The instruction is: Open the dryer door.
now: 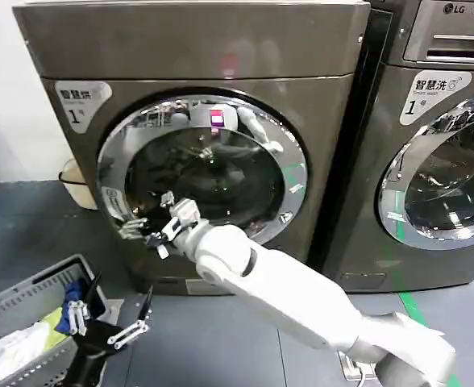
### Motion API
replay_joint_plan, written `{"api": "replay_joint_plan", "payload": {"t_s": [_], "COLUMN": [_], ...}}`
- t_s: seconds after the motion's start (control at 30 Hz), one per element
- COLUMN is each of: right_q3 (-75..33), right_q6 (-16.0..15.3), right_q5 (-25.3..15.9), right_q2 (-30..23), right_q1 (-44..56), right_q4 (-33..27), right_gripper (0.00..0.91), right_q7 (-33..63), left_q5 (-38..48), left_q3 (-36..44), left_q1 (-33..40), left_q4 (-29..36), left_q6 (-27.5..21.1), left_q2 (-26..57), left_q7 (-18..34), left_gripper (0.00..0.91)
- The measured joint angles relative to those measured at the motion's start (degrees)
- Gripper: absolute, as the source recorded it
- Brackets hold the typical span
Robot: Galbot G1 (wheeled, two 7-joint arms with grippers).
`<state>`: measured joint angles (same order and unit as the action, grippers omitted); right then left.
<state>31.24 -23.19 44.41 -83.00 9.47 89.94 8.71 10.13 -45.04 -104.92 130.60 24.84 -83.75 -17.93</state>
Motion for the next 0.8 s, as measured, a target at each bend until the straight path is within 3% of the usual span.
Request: {"api": "replay_joint_plan", "payload": {"t_s": [0.8], "right_q3": [-0.42], "right_q6": [0.63], "right_q5": [-1.97], "right_q2": [-5.81], "right_q1": [-1.12], "right_q4": [-8.86], "right_gripper": [0.907], "right_q7": [-1.82], "left_q5": [0.29], "left_q3": [-0.09], "left_q1": [0.42], "left_q4": [0.02], "left_q6": [0.02], "left_q2": [-0.05], "left_q7": [-0.10], "left_gripper": [0.907]}}
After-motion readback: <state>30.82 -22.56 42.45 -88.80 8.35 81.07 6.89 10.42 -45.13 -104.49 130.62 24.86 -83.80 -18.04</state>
